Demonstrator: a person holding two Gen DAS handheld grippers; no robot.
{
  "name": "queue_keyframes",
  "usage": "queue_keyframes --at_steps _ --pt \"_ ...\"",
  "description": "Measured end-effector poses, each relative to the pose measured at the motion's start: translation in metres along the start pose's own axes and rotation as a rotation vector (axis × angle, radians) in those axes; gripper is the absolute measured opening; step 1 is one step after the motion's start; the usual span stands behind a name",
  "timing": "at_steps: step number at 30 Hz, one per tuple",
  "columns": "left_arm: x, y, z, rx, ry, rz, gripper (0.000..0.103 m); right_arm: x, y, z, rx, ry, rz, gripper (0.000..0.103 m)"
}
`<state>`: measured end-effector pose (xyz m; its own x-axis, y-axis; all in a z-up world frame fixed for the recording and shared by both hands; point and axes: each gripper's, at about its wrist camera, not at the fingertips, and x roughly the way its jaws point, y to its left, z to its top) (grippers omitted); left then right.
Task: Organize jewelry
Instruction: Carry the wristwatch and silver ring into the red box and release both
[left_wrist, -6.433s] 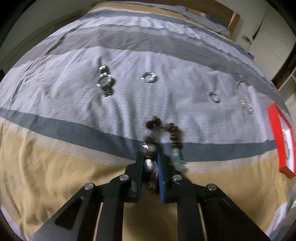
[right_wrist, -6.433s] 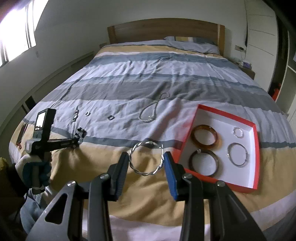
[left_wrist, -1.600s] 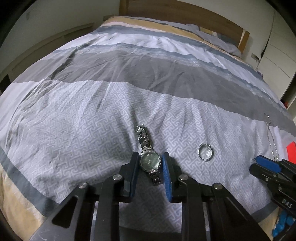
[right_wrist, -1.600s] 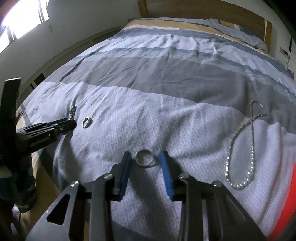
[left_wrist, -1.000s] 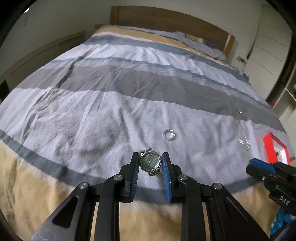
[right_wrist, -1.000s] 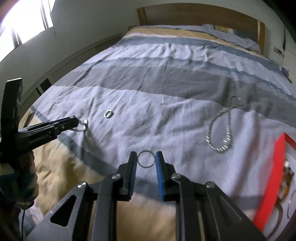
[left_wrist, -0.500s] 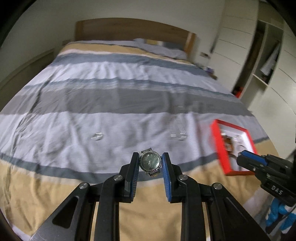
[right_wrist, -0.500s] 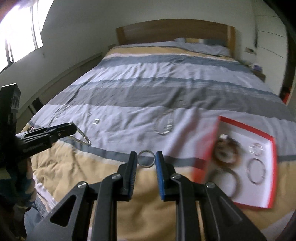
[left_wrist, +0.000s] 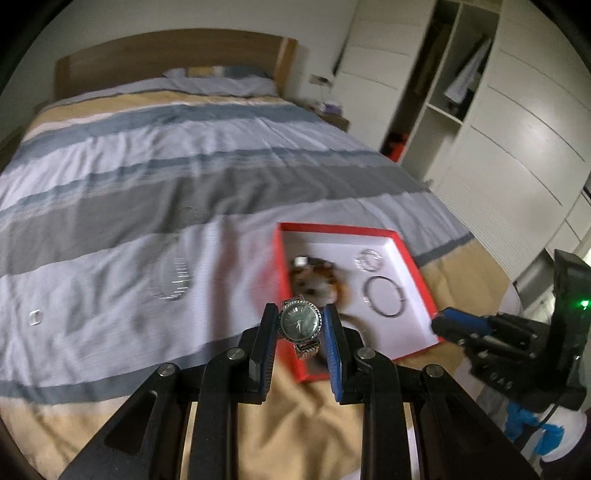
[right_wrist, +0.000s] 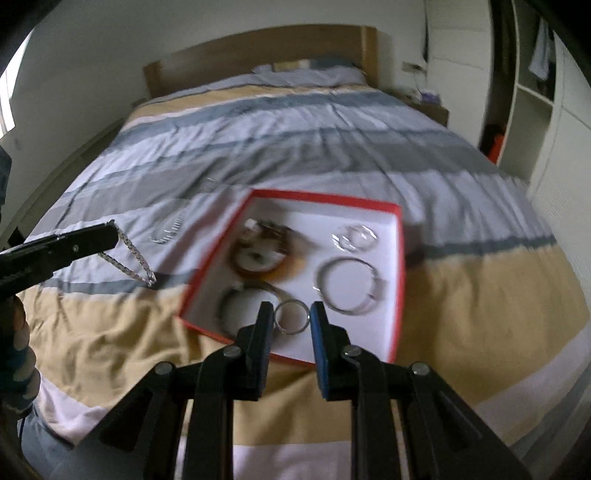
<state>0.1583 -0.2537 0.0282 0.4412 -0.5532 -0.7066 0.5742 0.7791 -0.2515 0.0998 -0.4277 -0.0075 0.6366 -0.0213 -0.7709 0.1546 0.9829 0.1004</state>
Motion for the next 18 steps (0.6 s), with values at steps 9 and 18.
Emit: queue_keyframes --at_steps 9,18 --pt "0.092 -0.031 -0.011 0.048 0.148 0.013 0.024 0.051 -0.026 -0.014 0.028 0.1 0.02 0.019" --pt "0.121 -0.025 -0.028 0.053 0.211 0.046 0.024 0.071 -0.028 -0.019 0.0 0.174 0.034 0.02"
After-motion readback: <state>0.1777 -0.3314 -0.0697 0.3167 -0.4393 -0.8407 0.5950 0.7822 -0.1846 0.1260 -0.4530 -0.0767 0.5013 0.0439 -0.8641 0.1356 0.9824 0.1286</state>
